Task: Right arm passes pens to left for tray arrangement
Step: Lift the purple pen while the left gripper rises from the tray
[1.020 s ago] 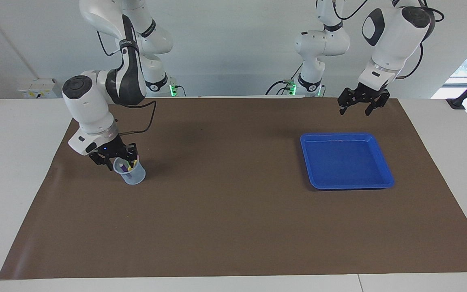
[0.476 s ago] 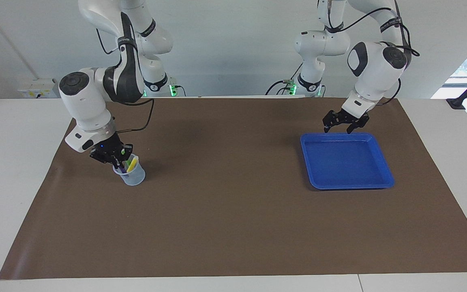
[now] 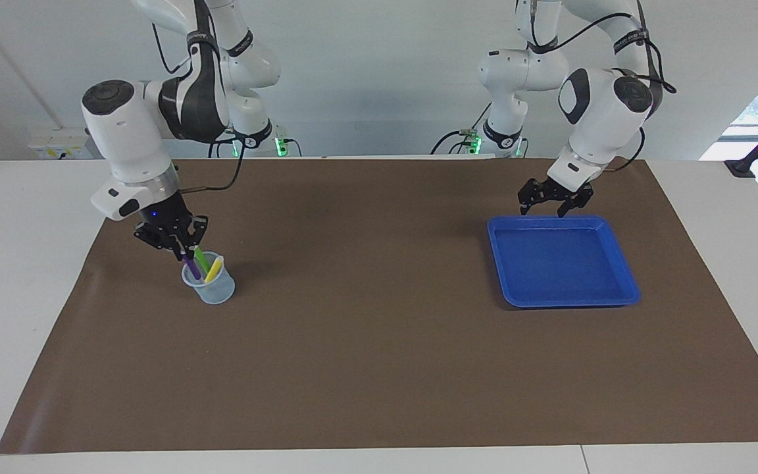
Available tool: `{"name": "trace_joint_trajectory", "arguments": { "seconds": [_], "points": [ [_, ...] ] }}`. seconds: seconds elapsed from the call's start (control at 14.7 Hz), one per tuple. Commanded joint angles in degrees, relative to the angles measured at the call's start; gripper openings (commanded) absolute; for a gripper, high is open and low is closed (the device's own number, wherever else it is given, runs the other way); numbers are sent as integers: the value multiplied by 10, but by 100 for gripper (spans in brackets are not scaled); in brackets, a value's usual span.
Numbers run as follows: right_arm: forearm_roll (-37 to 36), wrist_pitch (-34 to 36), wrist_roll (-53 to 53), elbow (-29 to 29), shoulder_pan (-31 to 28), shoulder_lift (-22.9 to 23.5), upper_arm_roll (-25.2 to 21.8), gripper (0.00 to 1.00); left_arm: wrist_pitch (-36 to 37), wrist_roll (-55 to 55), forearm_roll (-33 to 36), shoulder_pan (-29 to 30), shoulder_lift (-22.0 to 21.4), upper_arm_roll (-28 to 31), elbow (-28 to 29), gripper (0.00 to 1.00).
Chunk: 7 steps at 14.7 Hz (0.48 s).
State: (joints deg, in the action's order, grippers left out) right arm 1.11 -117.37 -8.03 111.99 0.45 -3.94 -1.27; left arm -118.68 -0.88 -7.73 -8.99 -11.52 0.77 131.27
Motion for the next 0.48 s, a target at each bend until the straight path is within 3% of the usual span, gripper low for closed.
{"name": "trace_joint_trajectory", "arguments": {
  "seconds": [0.0,0.14,0.27,0.41],
  "points": [
    [86,35,34,-30,0,3,2,0,-13,-47,-71,-2,-2,5,2,100],
    [167,31,77,-29,6,2,3,0,-14,-93,-154,-2,4,5,-8,100],
    [236,28,141,-28,35,2,4,0,-16,-160,-165,-6,4,2,-27,100],
    [308,-14,249,-25,77,2,4,0,-17,-242,-231,-6,4,0,-51,100]
  ]
}}
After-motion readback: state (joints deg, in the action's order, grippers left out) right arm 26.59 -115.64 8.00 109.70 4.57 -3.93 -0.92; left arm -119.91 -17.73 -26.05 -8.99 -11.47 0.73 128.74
